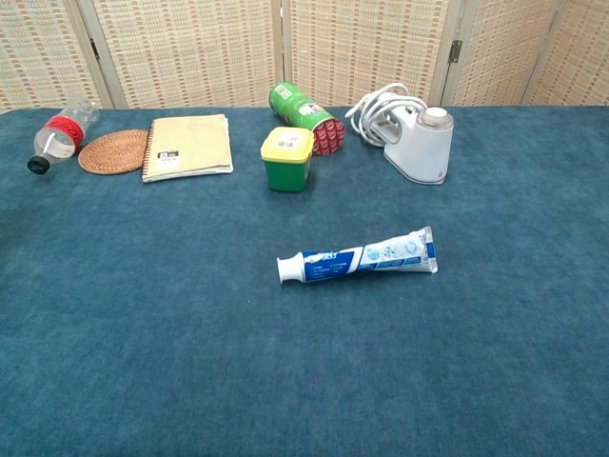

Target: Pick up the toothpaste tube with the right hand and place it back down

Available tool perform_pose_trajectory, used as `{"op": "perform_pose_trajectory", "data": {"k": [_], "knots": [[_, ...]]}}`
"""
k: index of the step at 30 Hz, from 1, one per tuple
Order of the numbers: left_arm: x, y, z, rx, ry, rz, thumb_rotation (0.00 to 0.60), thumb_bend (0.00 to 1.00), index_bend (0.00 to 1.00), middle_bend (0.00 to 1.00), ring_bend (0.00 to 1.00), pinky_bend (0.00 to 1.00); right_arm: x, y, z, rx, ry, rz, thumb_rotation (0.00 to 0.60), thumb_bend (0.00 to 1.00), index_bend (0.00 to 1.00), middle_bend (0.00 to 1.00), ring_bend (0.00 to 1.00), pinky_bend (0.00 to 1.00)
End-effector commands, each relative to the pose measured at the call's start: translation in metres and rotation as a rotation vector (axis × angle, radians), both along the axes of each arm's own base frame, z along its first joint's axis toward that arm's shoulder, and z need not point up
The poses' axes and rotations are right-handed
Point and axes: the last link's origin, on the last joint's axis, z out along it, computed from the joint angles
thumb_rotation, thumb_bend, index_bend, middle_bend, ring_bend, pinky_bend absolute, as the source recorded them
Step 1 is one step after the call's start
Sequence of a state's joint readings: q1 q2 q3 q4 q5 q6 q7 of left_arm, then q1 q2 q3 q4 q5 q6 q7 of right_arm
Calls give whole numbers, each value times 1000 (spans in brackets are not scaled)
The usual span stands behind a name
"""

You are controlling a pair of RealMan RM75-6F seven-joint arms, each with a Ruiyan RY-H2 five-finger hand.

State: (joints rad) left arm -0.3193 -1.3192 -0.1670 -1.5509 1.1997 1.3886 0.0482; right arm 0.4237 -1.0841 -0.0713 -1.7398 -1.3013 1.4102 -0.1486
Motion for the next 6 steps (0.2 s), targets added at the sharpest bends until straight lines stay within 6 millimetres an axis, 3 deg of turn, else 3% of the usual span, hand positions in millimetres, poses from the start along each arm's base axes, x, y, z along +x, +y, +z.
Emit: {"op": "perform_pose_trajectory", "data": {"k": [1, 6], "knots": [[0, -23, 4, 6, 55, 7, 600, 72, 69, 0, 0, 195, -12, 20, 4, -20, -19, -22, 600, 409, 122, 307, 215, 344], [4, -49, 5, 17, 84, 4, 600, 72, 73, 4, 0, 193, -20, 40, 7, -77, -51, -22, 600, 395, 122, 310, 215, 345]]}}
